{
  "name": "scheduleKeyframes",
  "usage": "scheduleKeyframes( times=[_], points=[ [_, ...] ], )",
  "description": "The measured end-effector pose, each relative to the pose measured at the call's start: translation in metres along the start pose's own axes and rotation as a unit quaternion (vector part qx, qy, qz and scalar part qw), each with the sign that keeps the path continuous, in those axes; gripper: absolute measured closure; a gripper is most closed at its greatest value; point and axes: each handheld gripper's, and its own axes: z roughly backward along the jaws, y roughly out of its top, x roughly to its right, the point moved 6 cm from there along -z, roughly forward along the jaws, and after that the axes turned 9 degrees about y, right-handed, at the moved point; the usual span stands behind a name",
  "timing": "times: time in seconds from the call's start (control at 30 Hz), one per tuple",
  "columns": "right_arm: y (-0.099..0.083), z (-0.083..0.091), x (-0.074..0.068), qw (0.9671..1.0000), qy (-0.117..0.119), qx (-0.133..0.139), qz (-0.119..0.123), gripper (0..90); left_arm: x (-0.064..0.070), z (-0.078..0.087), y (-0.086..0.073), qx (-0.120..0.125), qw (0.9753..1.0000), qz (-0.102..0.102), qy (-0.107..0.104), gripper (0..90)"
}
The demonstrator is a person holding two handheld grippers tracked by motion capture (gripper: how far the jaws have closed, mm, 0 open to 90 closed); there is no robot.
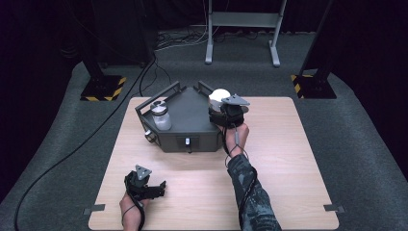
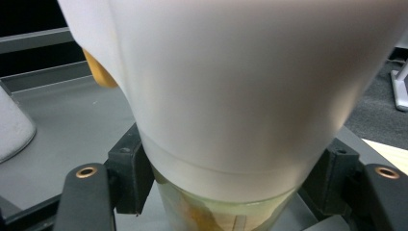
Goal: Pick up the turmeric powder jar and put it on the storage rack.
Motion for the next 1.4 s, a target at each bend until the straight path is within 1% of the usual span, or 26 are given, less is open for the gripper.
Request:
scheduleKeyframes(
  times=[0.13, 0.17, 0.2, 0.27, 0.33, 0.37, 0.43, 0.5, 0.67, 0.77, 0.83, 0.9, 1.0, 1.07, 1.17, 1.27, 1.33, 1.4],
  points=[
    [0.001, 0.000, 0.000, 1.0000, 0.000, -0.001, -0.004, 28.6, 0.000, 0.000, 0.000, 0.000, 1.0000, 0.000, 0.000, 1.9],
    [0.001, -0.001, 0.001, 1.0000, 0.003, -0.003, -0.006, 25.8, 0.000, 0.000, 0.000, 0.001, 1.0000, 0.000, 0.000, 1.9],
    [0.002, -0.001, 0.001, 1.0000, 0.001, -0.006, -0.008, 22.8, 0.000, 0.000, 0.000, 0.001, 1.0000, 0.000, 0.000, 2.0],
    [0.002, 0.000, 0.001, 0.9999, -0.001, -0.003, -0.010, 19.4, 0.000, 0.000, 0.000, 0.001, 1.0000, 0.000, 0.000, 2.0],
    [0.003, 0.003, 0.003, 0.9999, 0.005, -0.005, -0.014, 15.3, 0.000, 0.000, 0.000, 0.001, 1.0000, 0.000, 0.000, 2.0],
    [0.004, 0.004, 0.003, 0.9999, 0.003, -0.007, -0.012, 13.5, 0.000, 0.000, 0.000, 0.001, 1.0000, 0.000, 0.000, 2.0],
    [0.005, 0.008, 0.004, 0.9998, 0.008, -0.013, -0.013, 11.1, 0.000, 0.000, 0.000, 0.001, 1.0000, 0.000, 0.000, 2.0],
    [0.004, 0.014, 0.003, 0.9998, 0.007, -0.016, -0.008, 8.2, 0.000, 0.000, 0.000, 0.001, 1.0000, 0.000, 0.000, 2.0],
    [0.000, 0.027, 0.006, 0.9992, 0.014, -0.036, -0.003, 4.3, 0.000, 0.000, 0.000, 0.001, 1.0000, 0.000, 0.000, 2.0],
    [-0.005, 0.037, 0.006, 0.9977, 0.008, -0.066, 0.014, 1.5, 0.001, 0.000, 0.000, 0.002, 1.0000, 0.001, 0.000, 2.0],
    [-0.010, 0.045, 0.007, 0.9970, 0.007, -0.075, 0.018, 0.0, 0.000, 0.000, 0.000, 0.001, 1.0000, 0.001, 0.000, 1.9],
    [-0.018, 0.055, 0.008, 0.9963, 0.002, -0.083, 0.023, 0.0, 0.000, 0.000, 0.000, 0.000, 1.0000, 0.002, -0.001, 1.8],
    [-0.036, 0.072, 0.009, 0.9957, -0.005, -0.090, 0.022, 0.0, 0.000, 0.000, 0.000, 0.000, 1.0000, 0.002, 0.000, 1.7],
    [-0.051, 0.084, 0.010, 0.9948, -0.007, -0.100, 0.019, 0.0, 0.000, 0.000, 0.000, 0.000, 1.0000, 0.002, 0.000, 1.6],
    [-0.077, 0.104, 0.009, 0.9934, -0.018, -0.113, 0.010, 0.0, 0.001, 0.000, 0.000, 0.001, 1.0000, 0.001, 0.001, 1.6],
    [-0.107, 0.121, 0.009, 0.9902, -0.039, -0.134, 0.003, 0.0, 0.000, 0.000, 0.000, 0.000, 1.0000, 0.000, 0.001, 1.6],
    [-0.125, 0.130, 0.012, 0.9878, -0.050, -0.147, -0.005, 0.0, 0.000, 0.000, 0.000, 0.000, 1.0000, 0.000, 0.001, 1.7],
    [-0.140, 0.135, 0.015, 0.9847, -0.062, -0.162, -0.015, 0.0, 0.001, 0.000, 0.000, 0.001, 1.0000, 0.000, 0.001, 1.7]
  ],
)
